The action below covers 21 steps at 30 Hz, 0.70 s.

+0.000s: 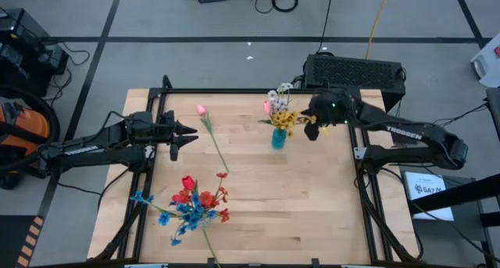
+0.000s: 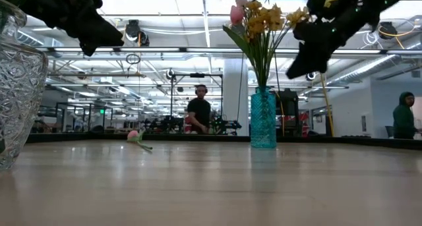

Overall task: Sort flowers into vase by color
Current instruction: Put the red tulip into the transparent vase

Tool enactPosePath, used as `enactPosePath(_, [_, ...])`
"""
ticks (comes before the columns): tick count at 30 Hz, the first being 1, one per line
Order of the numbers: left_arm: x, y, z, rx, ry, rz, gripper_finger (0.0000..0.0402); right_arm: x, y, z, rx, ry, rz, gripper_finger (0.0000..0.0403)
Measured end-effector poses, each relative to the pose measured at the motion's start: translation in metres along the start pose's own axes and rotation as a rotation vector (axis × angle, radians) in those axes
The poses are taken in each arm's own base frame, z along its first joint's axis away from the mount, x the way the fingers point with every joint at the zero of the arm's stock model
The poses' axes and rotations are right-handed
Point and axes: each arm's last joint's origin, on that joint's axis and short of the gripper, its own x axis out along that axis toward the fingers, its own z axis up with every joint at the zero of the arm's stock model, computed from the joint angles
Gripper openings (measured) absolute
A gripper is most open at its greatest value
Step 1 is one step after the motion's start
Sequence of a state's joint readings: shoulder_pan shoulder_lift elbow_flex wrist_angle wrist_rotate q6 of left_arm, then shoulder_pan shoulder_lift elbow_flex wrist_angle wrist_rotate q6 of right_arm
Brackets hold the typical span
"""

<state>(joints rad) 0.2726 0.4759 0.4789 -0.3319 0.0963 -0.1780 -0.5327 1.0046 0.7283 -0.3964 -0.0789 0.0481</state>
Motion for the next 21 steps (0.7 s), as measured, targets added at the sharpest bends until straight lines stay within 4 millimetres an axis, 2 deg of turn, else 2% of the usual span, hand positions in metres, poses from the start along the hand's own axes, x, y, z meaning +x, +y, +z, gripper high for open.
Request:
enactPosePath(4, [0.000,0.000,0.000,-0.032,0.000,0.000,0.0125,-0.019,0.000,-0.001,0.229,0.204,-0.119,0.0121])
enactPosePath(7, [0.000,0.000,0.000,-0.023,0.000,-0.001,0.0125,-0.031,0.005,-0.009,0.384,0.358,-0.174,0.0121])
enactPosePath(11, [0.000,0.000,0.000,-0.024,0.001,-0.004,0.0125,-0.038,0.018,-0.023,0.550,0.511,-0.199,0.0121])
enactPosePath(21, [0.000,0.000,0.000,-0.025,-0.003,-0.006,0.0125,-0.043,0.080,-0.036,0.769,0.541,-0.173,0.0121])
